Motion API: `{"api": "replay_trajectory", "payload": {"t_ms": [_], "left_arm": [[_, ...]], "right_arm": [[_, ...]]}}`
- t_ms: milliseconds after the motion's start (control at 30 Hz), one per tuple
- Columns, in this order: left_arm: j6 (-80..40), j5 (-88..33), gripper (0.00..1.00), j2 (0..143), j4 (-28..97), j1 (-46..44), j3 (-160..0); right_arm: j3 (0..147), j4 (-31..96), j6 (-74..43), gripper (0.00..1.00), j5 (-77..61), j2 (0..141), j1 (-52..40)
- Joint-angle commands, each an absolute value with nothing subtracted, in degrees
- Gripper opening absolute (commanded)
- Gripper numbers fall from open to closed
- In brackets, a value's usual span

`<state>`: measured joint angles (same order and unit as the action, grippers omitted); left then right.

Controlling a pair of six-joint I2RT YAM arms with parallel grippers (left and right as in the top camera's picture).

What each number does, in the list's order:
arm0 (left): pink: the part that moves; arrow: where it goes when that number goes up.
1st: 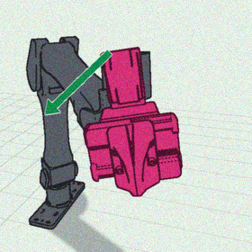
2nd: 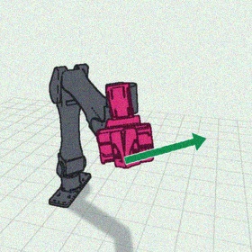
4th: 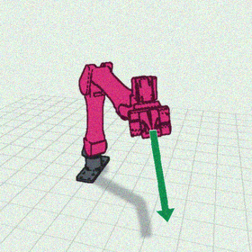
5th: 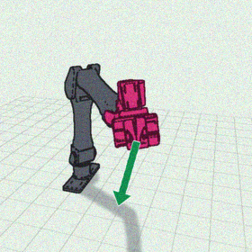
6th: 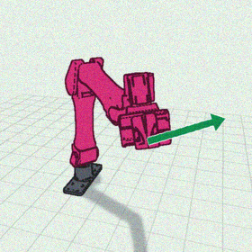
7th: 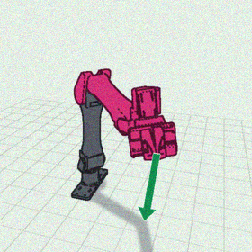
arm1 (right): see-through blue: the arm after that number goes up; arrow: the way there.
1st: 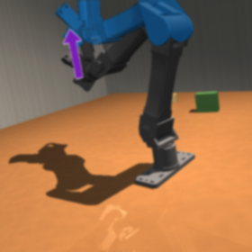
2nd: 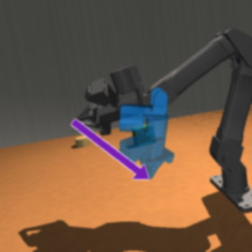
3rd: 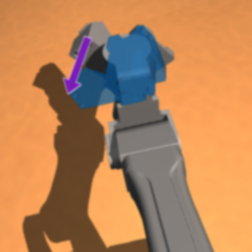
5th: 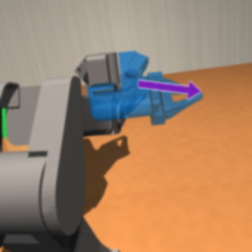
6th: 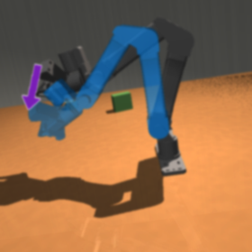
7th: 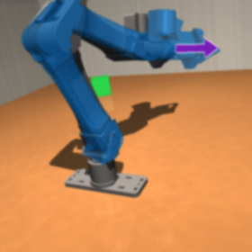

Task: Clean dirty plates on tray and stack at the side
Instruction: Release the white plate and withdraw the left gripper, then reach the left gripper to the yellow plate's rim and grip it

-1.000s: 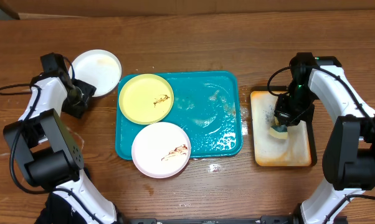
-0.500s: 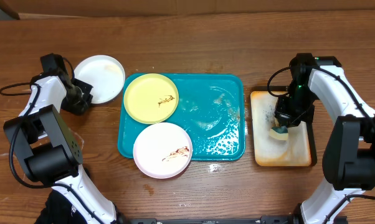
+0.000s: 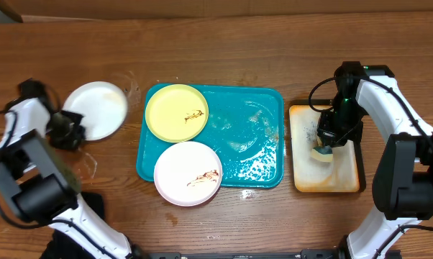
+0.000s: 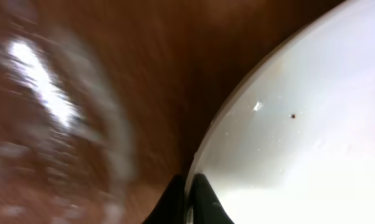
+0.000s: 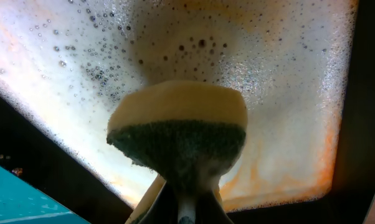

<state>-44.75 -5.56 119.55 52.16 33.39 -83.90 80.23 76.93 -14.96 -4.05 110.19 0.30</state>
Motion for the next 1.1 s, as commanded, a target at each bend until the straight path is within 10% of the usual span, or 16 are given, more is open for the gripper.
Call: {"api": "replay_trajectory", "payload": {"t_ms": [0, 433, 733, 1067], "left_arm": [[-43.11, -2.76, 0.04, 120.18, 53.54, 37.82, -82.72], [-38.37, -2.61, 0.04, 120.18, 53.56, 45.84, -82.72], [-37.43, -3.05, 0.5, 120.18, 53.58, 45.82, -83.13], [-37.26, -2.98, 0.6, 115.63, 58.57, 45.74, -88.75]], "right_arm": [[80.09, 76.62, -14.74, 0.04, -4.25, 109.1, 0.12], [80.09, 76.62, -14.72, 0.04, -5.28, 109.1, 0.08], [80.09, 76.6, -14.72, 0.04, -5.28, 109.1, 0.08], [80.09, 76.62, -14.72, 0.04, -5.3, 109.1, 0.08]]}}
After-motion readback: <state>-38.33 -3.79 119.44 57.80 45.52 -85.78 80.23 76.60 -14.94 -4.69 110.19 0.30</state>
